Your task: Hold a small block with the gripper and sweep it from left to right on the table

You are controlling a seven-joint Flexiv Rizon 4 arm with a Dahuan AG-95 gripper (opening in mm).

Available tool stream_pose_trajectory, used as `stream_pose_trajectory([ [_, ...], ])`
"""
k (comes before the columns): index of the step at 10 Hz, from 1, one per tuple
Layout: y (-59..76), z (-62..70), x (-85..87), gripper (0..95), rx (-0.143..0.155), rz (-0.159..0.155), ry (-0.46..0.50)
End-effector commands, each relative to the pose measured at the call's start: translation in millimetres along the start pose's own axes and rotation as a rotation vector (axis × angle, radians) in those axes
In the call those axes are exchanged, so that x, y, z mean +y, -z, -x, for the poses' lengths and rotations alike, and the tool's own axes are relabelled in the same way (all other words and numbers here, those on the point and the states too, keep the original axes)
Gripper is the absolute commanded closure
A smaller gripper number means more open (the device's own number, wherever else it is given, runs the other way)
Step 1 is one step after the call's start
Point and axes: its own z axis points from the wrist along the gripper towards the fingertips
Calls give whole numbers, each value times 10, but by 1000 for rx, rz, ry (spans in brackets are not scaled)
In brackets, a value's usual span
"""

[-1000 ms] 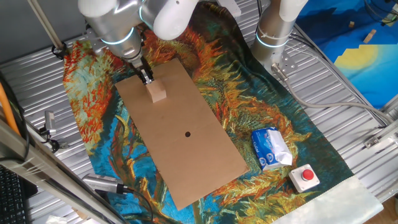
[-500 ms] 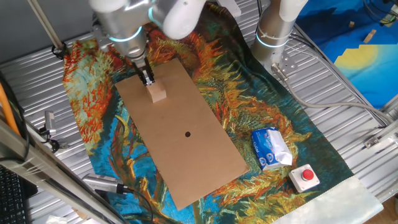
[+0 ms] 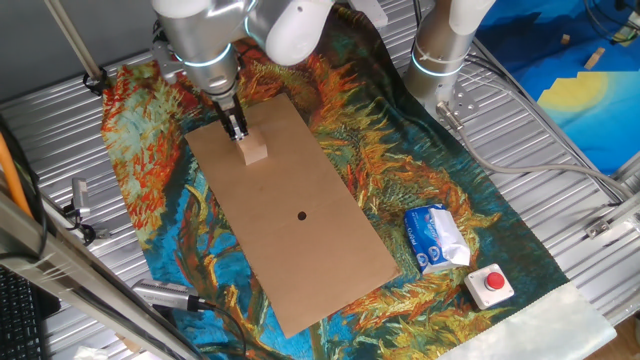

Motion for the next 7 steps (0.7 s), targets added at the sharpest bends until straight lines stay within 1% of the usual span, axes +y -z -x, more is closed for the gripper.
stream_pose_trajectory([
  [1, 16, -9, 0, 760, 1, -1, 6],
  [2, 23, -10, 1, 570, 1, -1, 13],
  [3, 29, -11, 1, 570, 4, -1, 13],
  [4, 30, -11, 1, 380, 4, 0, 13],
  [6, 30, -12, 1, 380, 4, 1, 19],
  [7, 31, -12, 1, 190, 3, 1, 21],
])
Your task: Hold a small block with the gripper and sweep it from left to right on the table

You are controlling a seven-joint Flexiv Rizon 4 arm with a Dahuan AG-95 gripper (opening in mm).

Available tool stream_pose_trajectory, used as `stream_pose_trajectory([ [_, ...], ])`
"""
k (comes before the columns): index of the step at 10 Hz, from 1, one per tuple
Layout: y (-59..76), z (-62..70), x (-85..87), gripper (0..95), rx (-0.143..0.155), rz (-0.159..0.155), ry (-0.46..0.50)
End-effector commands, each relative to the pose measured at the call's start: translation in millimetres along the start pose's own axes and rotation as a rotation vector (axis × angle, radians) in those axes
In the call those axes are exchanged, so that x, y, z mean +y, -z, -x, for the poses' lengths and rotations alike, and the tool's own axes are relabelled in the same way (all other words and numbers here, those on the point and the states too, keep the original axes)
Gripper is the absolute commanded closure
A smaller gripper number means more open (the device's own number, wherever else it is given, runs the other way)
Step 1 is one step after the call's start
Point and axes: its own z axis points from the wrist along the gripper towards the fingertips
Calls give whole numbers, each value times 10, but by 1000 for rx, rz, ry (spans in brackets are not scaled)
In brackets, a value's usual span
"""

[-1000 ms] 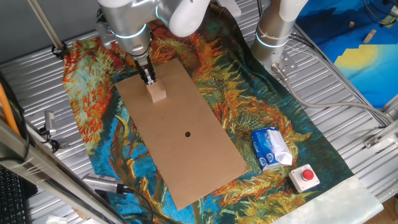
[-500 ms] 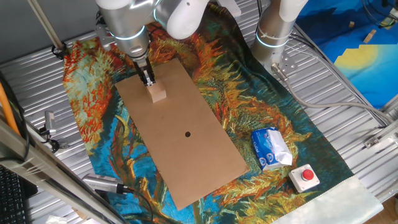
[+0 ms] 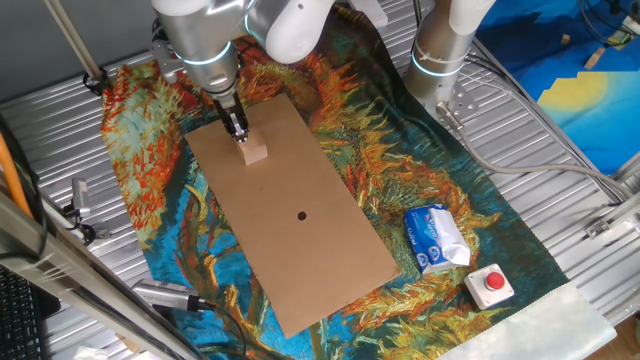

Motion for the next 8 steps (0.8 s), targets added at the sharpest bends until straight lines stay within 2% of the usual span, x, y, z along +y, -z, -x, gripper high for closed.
stream_pose_trajectory([
  [1, 5, -8, -2, 190, -3, 1, 4],
  [8, -14, -4, -3, 190, -2, 3, 6],
])
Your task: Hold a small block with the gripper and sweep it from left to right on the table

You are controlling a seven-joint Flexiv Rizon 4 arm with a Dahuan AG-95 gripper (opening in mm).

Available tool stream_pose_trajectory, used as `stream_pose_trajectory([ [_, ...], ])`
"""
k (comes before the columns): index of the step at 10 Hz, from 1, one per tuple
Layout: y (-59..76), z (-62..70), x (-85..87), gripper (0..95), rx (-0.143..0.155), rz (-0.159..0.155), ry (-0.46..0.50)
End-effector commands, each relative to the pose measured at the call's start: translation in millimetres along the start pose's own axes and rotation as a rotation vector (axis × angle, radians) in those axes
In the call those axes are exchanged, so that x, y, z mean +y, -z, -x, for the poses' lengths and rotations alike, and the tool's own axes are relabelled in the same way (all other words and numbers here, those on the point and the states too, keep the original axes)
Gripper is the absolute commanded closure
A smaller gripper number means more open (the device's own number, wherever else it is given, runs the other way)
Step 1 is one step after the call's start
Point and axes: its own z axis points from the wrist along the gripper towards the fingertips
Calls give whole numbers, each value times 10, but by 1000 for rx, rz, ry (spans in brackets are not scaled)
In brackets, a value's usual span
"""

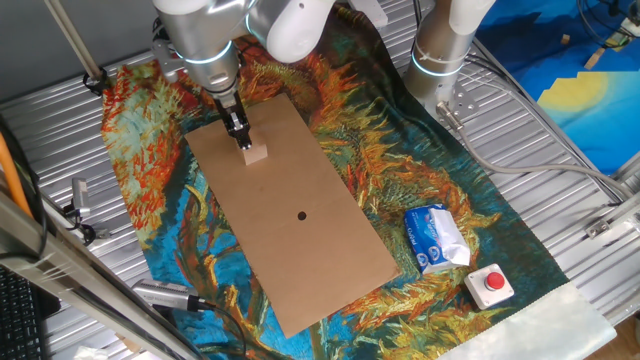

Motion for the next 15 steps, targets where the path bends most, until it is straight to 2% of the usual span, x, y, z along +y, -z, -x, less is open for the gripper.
stream_pose_trajectory([
  [1, -29, 7, -2, 190, 0, 2, -3],
  [12, -189, 41, 94, 190, -5, 16, -9],
  [15, -281, 16, 105, 190, -4, 21, -9],
])
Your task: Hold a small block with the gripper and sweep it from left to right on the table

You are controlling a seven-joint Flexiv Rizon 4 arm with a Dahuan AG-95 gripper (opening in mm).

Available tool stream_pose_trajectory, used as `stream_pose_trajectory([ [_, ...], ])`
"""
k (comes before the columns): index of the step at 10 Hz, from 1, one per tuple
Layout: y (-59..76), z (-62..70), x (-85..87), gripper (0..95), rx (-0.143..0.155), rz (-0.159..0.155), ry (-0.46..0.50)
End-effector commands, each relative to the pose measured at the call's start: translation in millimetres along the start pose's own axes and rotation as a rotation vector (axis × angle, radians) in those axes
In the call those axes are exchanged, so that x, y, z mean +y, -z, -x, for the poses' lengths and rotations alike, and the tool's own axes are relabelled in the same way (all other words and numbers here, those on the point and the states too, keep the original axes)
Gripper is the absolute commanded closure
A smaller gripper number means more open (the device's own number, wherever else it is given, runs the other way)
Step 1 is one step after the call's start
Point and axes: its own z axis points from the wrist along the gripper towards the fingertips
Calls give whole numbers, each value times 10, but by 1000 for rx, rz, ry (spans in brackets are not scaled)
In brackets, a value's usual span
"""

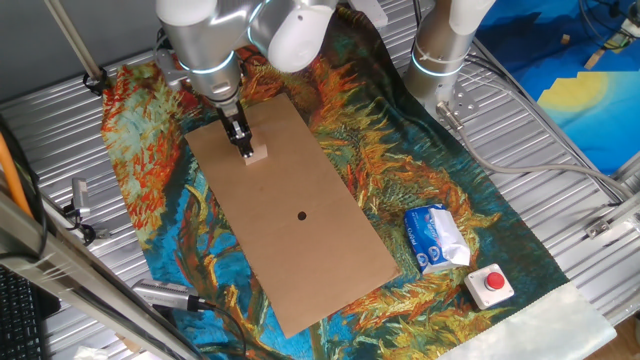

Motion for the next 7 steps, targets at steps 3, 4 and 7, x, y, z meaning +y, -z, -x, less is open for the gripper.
stream_pose_trajectory([
  [3, -95, -35, 9, 380, 1, 0, -19],
  [4, -102, -39, 11, 380, 4, -1, -25],
  [7, -141, -42, 14, 570, 4, -1, -31],
])
